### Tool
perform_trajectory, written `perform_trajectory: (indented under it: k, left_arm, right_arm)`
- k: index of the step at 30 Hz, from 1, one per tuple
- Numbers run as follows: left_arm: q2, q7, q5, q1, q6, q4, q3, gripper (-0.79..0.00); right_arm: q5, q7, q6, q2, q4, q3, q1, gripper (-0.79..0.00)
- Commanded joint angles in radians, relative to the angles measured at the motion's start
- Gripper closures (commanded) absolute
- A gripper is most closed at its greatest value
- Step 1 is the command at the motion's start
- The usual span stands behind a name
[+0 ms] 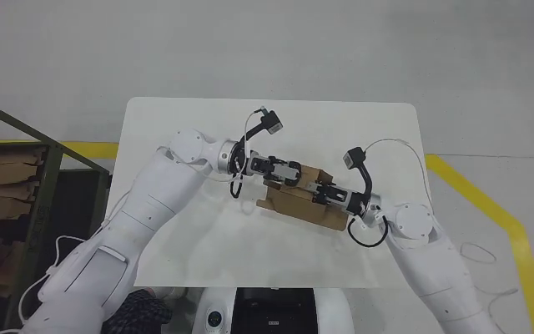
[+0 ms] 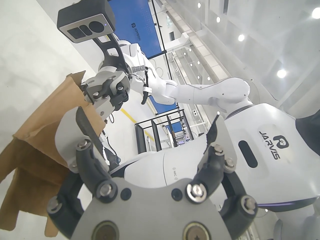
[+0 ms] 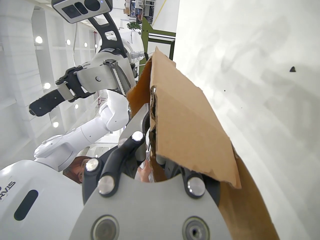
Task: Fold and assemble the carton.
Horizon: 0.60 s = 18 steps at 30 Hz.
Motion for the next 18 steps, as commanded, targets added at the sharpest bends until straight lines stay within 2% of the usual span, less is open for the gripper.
perform_trajectory:
  k: [1,10,18]
  left_arm:
    - [-0.002,0.002,0.008,-0.001,0.003,0.002,0.004,-0.785]
    - [-0.005,0.008,-0.001,0.002,0.006,0.01,-0.011,-0.785]
    - [0.022,0.033,-0.031,0.026,-0.011,-0.02,-0.133,-0.785]
  right_arm:
    - [0.001,-0.001,0.002,0.0,-0.005,0.0,-0.002,0.0]
    - [0.015,0.0,0.003,0.004,-0.017,0.016,-0.014,0.0]
    - [0.046,0.01,-0.001,0.012,-0.022,0.063,-0.026,0.0]
